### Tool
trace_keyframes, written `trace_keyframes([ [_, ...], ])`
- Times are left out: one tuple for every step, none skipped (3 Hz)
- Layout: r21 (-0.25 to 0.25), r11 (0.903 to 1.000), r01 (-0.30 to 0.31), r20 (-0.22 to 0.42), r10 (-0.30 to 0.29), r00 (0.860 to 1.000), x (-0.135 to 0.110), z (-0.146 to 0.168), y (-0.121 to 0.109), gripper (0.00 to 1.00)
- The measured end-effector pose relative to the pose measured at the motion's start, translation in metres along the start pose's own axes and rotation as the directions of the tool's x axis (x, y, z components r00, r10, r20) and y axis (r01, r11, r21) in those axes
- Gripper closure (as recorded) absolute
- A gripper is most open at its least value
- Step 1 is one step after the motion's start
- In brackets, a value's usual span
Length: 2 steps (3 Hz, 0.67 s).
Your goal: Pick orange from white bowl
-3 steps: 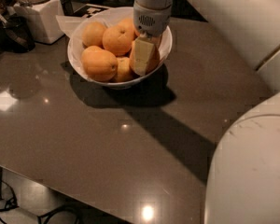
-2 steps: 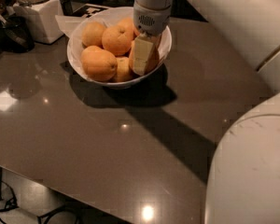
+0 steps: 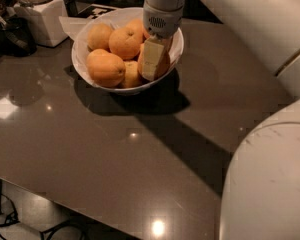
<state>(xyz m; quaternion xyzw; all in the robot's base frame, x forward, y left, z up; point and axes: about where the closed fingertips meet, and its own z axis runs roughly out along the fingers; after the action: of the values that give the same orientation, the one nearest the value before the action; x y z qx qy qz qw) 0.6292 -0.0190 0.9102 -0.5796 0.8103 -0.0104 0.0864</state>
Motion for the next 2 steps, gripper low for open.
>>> trace_keyframes([
  [-0.001,1.0,0.006,0.009,-0.006,1.0,0.001,-0.002,0.002,1.0],
  [0.006,0.9983,0.059,0.123,-0.059,0.991,0.003,-0.029,0.017,1.0],
])
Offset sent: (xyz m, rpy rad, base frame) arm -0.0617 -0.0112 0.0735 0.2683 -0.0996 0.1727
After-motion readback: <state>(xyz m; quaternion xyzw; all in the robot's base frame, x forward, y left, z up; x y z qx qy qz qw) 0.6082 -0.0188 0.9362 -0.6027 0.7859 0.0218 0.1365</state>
